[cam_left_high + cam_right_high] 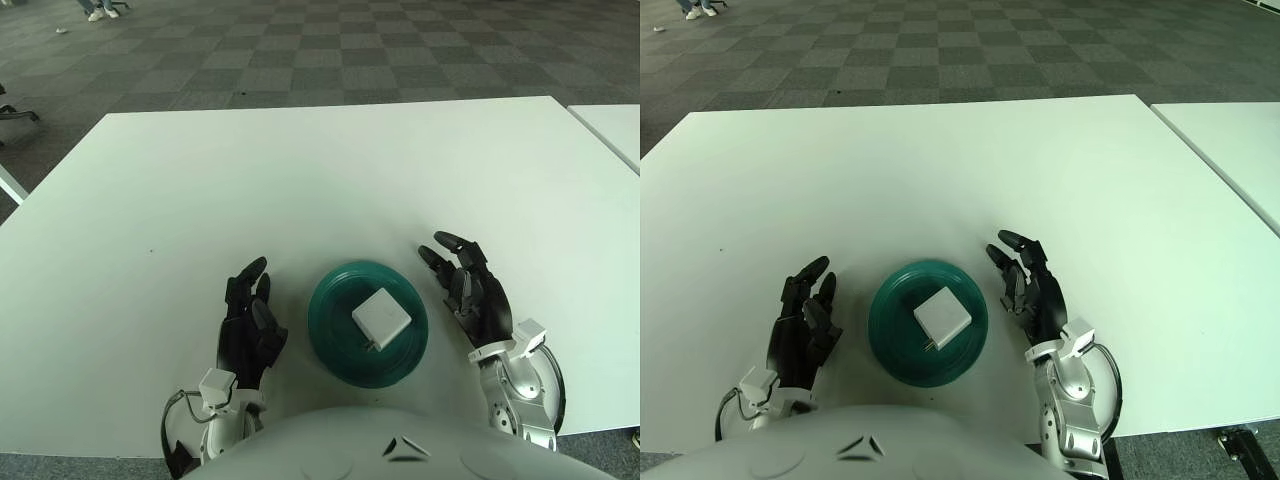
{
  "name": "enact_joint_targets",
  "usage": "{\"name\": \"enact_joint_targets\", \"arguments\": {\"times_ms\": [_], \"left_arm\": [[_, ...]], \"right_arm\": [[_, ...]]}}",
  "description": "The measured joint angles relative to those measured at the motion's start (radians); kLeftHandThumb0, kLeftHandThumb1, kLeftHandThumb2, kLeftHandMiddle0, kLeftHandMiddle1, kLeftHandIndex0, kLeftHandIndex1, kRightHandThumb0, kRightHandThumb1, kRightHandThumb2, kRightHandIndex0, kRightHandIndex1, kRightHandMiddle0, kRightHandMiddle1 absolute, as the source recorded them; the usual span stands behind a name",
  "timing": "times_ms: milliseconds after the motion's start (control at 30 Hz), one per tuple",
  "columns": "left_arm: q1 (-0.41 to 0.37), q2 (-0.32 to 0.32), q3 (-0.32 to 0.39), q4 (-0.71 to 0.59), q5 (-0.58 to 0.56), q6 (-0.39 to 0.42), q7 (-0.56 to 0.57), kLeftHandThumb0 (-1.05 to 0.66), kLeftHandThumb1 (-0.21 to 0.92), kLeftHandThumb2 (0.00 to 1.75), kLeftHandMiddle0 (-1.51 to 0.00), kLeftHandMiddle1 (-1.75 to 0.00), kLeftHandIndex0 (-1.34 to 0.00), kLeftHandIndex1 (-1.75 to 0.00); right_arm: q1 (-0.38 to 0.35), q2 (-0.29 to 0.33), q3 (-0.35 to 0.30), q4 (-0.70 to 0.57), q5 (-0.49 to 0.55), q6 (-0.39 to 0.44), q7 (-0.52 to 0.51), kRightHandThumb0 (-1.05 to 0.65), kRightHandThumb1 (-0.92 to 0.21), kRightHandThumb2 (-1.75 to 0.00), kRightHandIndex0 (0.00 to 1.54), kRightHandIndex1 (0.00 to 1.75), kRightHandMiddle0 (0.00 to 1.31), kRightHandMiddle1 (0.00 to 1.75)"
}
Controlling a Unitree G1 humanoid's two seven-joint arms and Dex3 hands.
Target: Put the charger into the plate.
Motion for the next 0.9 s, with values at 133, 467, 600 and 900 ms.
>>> {"name": "enact_joint_targets", "arguments": {"times_ms": [133,467,600,900], "left_arm": [[0.015,0.006,0.003,-0.005,-0.003,-0.007,-0.008,-0.91,0.92,1.08,-0.29,-0.01,0.00,-0.83],[0.033,0.019,0.006,-0.006,-0.016,-0.021,-0.028,-0.90,0.92,1.06,-0.31,-0.02,0.00,-0.81],[0.033,0.021,0.008,-0.006,-0.022,-0.024,-0.032,-0.90,0.92,1.06,-0.32,-0.02,0.00,-0.81],[0.038,0.023,0.008,-0.008,-0.021,-0.025,-0.035,-0.91,0.92,1.05,-0.30,-0.01,0.00,-0.80]], "right_arm": [[0.028,-0.011,-0.003,-0.003,0.002,-0.016,0.008,-0.81,-0.92,-0.77,0.31,0.29,0.00,0.95],[0.017,-0.019,-0.009,0.059,0.001,-0.075,0.020,-0.84,-0.92,-0.76,0.31,0.27,0.00,0.93],[0.005,-0.010,-0.003,0.084,-0.008,-0.104,0.011,-0.86,-0.92,-0.76,0.29,0.24,0.00,0.88],[-0.003,0.004,0.018,0.122,-0.064,-0.174,-0.014,-0.86,-0.92,-0.74,0.24,0.18,0.00,0.70]]}}
